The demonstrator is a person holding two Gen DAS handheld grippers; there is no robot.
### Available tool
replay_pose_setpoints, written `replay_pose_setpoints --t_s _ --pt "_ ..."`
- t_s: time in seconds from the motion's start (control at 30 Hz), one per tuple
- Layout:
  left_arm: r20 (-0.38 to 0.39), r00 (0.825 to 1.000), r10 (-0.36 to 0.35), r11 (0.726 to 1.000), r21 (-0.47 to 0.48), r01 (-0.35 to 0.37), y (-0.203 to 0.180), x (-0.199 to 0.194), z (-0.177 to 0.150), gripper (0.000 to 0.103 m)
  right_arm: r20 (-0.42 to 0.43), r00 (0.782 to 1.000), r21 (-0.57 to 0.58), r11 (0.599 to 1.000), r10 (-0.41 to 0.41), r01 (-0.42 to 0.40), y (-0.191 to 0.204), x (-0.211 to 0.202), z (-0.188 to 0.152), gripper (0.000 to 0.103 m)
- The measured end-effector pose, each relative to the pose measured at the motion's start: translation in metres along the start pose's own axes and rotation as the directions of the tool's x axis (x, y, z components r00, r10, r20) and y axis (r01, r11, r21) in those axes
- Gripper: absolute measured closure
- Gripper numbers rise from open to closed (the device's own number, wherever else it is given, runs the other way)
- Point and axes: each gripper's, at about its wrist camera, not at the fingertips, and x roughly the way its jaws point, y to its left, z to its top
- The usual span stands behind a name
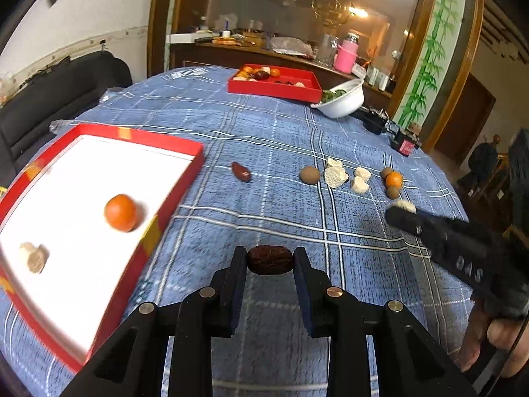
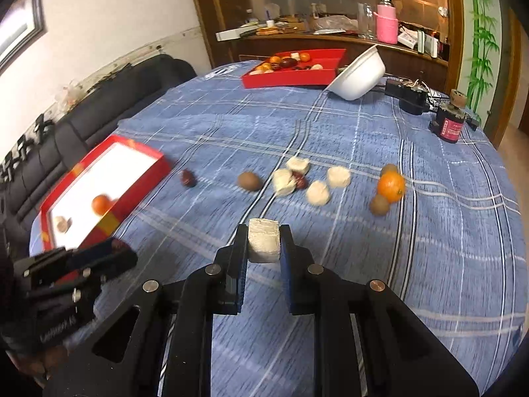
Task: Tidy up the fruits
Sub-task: 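Carry the white cube and date with both tools over the red box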
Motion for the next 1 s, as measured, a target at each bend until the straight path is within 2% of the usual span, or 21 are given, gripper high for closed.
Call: replay_pose_setpoints --t_s 0.33,0.73,1.0 --pt "0.048 0.997 0.060 0.995 -0.084 -0.056 0.045 -0.038 -0.012 0.075 -0.014 0.998 -0.090 0.994 0.066 -0.067 0.058 -0.018 -0.027 0.086" --pt "0.059 0.987 0.149 0.972 -0.192 -0.135 0.102 -0.054 -0.019 0.076 -0.020 0.989 -0.192 0.971 0.144 -0.145 0.126 -0.014 -0.025 0.086" --pt "0.061 0.971 0.231 0.945 -0.252 -0.209 0.146 -0.054 -0.004 0.076 -0.032 0.979 -0.237 0.950 0.199 -0.201 0.167 0.000 -0.015 0.086"
